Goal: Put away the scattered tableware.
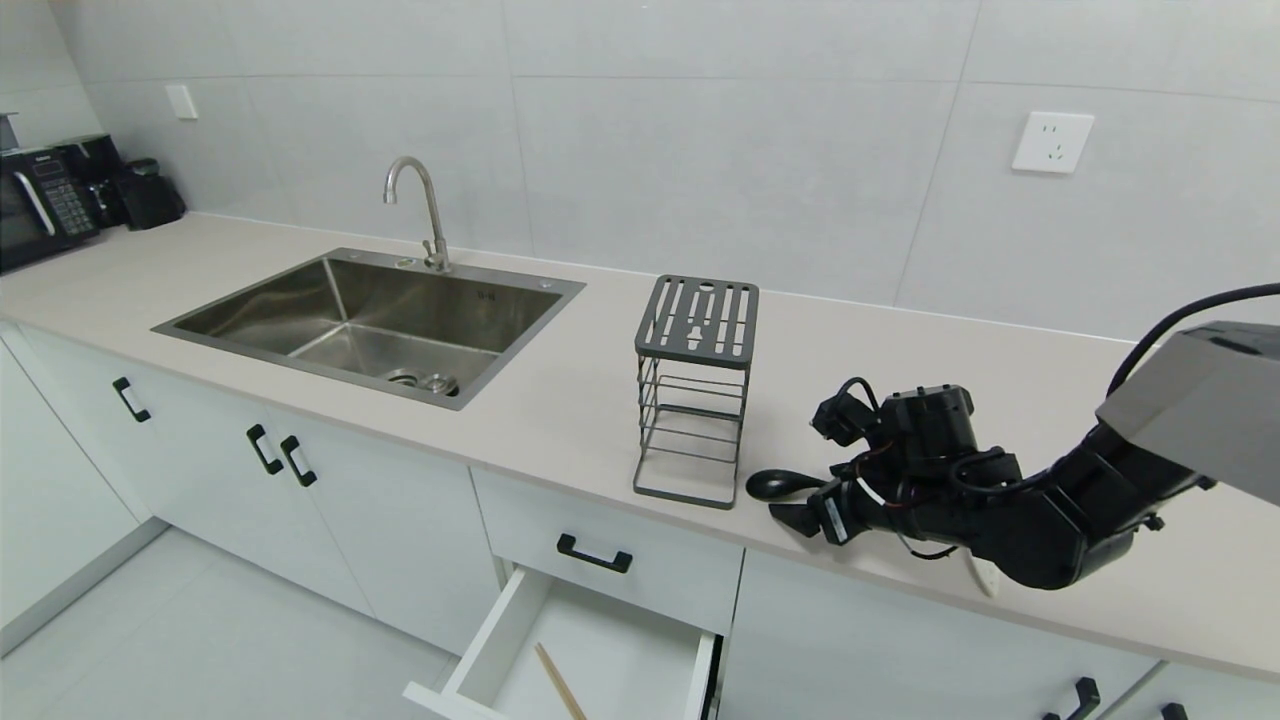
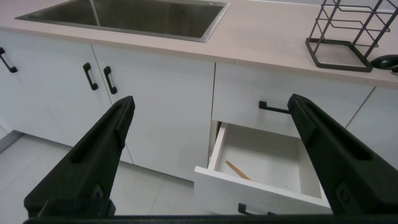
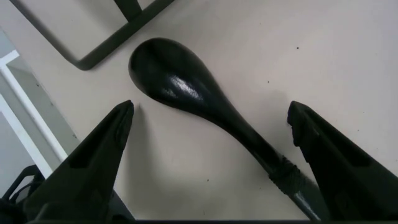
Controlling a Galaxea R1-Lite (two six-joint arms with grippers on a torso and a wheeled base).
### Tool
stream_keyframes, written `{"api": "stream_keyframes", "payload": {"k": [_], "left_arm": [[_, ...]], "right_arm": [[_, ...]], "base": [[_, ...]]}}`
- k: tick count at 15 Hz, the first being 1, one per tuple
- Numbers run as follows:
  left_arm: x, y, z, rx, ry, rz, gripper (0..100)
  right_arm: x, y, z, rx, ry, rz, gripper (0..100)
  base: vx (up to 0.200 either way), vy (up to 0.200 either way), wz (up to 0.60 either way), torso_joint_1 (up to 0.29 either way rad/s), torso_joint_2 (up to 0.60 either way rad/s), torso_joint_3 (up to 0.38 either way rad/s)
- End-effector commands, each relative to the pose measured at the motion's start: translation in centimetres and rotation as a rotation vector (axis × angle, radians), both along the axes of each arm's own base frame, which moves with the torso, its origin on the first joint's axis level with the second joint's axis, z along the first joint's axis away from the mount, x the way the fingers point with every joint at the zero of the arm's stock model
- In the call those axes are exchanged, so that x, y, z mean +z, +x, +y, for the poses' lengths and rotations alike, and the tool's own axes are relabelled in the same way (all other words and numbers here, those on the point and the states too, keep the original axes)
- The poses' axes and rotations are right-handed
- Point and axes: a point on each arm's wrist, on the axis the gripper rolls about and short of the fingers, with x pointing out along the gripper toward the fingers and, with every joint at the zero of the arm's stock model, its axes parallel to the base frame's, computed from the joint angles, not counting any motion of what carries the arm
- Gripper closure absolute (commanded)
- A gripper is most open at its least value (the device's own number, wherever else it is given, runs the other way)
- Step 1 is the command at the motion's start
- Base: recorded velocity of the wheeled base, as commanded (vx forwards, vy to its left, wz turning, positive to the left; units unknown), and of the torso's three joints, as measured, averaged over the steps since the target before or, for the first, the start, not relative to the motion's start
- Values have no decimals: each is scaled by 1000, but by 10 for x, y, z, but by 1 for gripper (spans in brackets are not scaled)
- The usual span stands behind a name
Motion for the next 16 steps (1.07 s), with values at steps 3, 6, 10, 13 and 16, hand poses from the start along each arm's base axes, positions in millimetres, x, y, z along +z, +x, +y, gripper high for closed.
{"api": "stream_keyframes", "payload": {"k": [3,6,10,13,16], "left_arm": [[0,0,0,1,0,1,0],[0,0,0,1,0,1,0],[0,0,0,0,0,1,0],[0,0,0,0,0,1,0],[0,0,0,1,0,1,0]], "right_arm": [[-7,1,0,-1,-5,15,100],[-8,-1,-2,-7,-12,23,100],[0,-9,-14,-12,-28,14,100],[12,-18,-23,-21,-31,-6,100],[30,-35,-29,-14,-29,-37,100]], "base": [[0,0,0,0,0,0],[0,0,0,0,0,0],[0,0,0,0,0,0],[0,0,0,0,0,0],[0,0,0,0,0,0]]}}
